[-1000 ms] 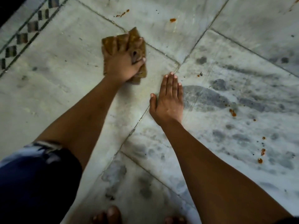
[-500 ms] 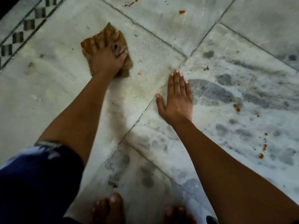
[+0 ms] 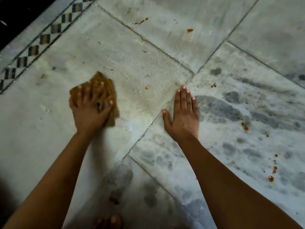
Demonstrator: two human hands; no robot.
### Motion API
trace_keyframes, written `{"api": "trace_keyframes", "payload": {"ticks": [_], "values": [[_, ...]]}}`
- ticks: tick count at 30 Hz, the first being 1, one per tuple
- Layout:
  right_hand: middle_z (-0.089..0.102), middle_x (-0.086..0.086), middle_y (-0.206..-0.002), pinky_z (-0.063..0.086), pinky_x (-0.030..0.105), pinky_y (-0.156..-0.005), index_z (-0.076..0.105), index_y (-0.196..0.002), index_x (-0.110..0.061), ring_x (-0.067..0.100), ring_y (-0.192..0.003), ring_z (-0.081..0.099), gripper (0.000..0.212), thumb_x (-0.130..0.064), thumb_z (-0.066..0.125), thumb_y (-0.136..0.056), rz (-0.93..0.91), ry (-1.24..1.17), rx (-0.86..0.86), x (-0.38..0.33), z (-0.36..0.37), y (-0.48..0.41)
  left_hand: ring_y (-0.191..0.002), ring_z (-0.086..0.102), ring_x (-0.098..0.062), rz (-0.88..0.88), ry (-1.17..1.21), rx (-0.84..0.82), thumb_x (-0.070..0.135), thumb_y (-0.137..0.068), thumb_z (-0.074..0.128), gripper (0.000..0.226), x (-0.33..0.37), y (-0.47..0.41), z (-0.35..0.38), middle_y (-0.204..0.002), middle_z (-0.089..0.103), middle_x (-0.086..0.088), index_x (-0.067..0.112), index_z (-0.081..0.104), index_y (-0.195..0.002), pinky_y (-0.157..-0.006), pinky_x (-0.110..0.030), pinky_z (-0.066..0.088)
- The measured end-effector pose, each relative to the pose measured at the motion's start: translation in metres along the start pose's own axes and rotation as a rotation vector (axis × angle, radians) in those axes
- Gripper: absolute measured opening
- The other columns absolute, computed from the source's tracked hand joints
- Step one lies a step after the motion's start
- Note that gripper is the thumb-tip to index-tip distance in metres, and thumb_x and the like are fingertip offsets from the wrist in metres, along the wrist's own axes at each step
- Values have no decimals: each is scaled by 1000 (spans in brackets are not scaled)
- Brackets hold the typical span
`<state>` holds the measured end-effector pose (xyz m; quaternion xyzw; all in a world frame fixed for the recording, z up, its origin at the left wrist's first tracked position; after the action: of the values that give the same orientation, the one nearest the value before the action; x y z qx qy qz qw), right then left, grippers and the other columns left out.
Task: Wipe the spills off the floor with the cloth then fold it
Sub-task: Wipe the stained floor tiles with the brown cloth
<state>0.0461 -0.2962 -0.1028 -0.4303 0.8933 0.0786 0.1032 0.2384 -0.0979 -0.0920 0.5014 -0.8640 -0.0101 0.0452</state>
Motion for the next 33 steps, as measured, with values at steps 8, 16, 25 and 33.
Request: {"api": "trace_keyframes", "payload": {"ticks": [8,16,25,33], "values": [[10,15,-157,-2,35,-117,11,-148,-4,25,-145,8,73,-48,21,-91,-5,-2,8,-1,-1,0,-144,-1,-40,-30,-4,-85,55,-90,34,71,109,-88,-7,-160,3,-7,29,9,-151,-110,-66,-2],[8,14,-157,-4,34,-117,7,-148,-4,24,-146,5,74,-49,18,-91,-6,11,8,0,2,0,-144,15,-32,160,-12,-33,67,-77,31,75,42,-43,3,-158,19,-1,41,17,-146,-110,-55,13],[3,14,-158,-3,35,-117,4,-148,-4,24,-146,1,73,-48,15,-91,-12,-10,-11,1,1,0,-145,7,-29,-250,72,-73,50,-93,41,66,-21,-23,-17,-160,5,1,37,10,-150,-110,-54,18],[0,13,-158,-7,32,-117,3,-148,-4,22,-146,-2,73,-48,7,-90,-6,-45,-79,1,-7,3,-137,32,-33,-48,-80,-54,31,-92,48,64,35,74,-21,-153,30,-8,27,19,-149,-85,-43,45]]}}
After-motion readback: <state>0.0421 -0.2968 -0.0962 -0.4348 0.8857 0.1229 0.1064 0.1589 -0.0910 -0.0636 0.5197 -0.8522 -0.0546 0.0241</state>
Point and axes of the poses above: each hand's wrist, its own y-axis away from the middle knuckle, its own z-axis out of the palm, x = y × z, the point moved 2 cm from there along -y, towards the middle knuckle
